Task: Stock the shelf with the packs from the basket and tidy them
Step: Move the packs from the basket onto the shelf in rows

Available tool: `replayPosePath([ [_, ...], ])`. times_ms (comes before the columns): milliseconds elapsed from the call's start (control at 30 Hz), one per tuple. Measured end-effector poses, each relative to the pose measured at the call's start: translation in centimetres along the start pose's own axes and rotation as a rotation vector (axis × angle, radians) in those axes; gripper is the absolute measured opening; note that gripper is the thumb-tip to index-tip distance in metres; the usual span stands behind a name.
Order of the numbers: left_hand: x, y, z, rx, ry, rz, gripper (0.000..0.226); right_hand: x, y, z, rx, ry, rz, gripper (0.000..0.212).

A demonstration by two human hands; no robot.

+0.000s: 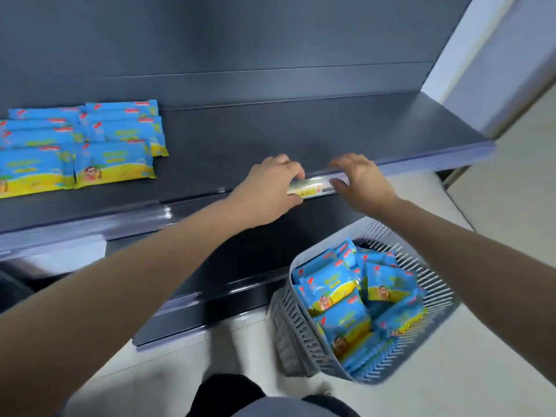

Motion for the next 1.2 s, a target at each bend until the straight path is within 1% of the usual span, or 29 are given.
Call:
replayPosePath([
  [67,2.8,4.9,1.0,-0.090,-0.010,-0.002,0.038,3.7,1.3,-1.8,-0.079,0.010,0.001,0.032],
  [167,5.4,12.3,1.9,-0.235,-0.062,-0.027,0.037,8.5,4.6,-4.3,-0.271,-0.032,-0.060,0.031],
  [300,5.5,20.0,1.3,-0.395,-0.214,-0.039,0.038,13.4,8.5,-6.8,-0.471,-0.070,-0.117,0.034],
  [400,4.2,23.8,-0.1,-0.513,-0.310,0.059,0.047,15.4,11.5,-8.6,-0.625,-0.113,-0.177,0.037],
  [467,3.4,25.4,-1.1,-0.566,-0.380,0.091,0.052,16.7,13.7,-9.9,-0.738,-0.137,-0.240,0.044],
  [600,2.7,27.4,-2.6,-0.598,-0.485,0.139,0.054,20.0,17.4,-12.0,-0.915,-0.113,-0.349,0.062],
  [667,2.5,27.3,-2.7,-0.560,-0.516,0.196,0.054,21.0,18.2,-12.5,-0.939,-0.095,-0.371,0.066],
  [767,2.4,26.9,-3.2,-0.530,-0.580,0.270,0.049,21.7,18.9,-12.2,-0.907,-0.117,-0.401,0.058],
  [833,2.8,26.8,-3.2,-0.503,-0.591,0.228,0.039,22.0,19.2,-12.1,-0.913,-0.122,-0.399,0.049],
  [933,4.0,25.0,-2.5,-0.386,-0.563,0.140,0.030,21.6,19.2,-12.5,-0.925,-0.181,-0.445,0.030],
  [967,4.4,23.9,-2.2,-0.353,-0.551,0.130,0.028,21.2,19.0,-12.6,-0.932,-0.204,-0.468,0.029],
  [1033,5.1,21.4,-1.7,-0.307,-0.532,0.104,0.024,20.0,18.1,-12.7,-0.964,-0.247,-0.468,0.035],
  [1100,5.8,18.6,-1.2,-0.264,-0.515,0.067,0.018,17.9,16.0,-11.3,-0.923,-0.288,-0.420,0.038],
  [1200,6.1,13.7,-0.6,-0.174,-0.501,0.052,0.020,13.7,11.2,-7.4,-0.744,-0.331,-0.331,0.028],
])
Point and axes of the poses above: each hand's wrist, its own z-axis towards the middle knuckle, its own y-axis out of the palm, x = y × z, the point moved 10 cm from there along z, towards the middle knuckle, and after that the axes turned 5 degrees about y, right-handed, at the moved point
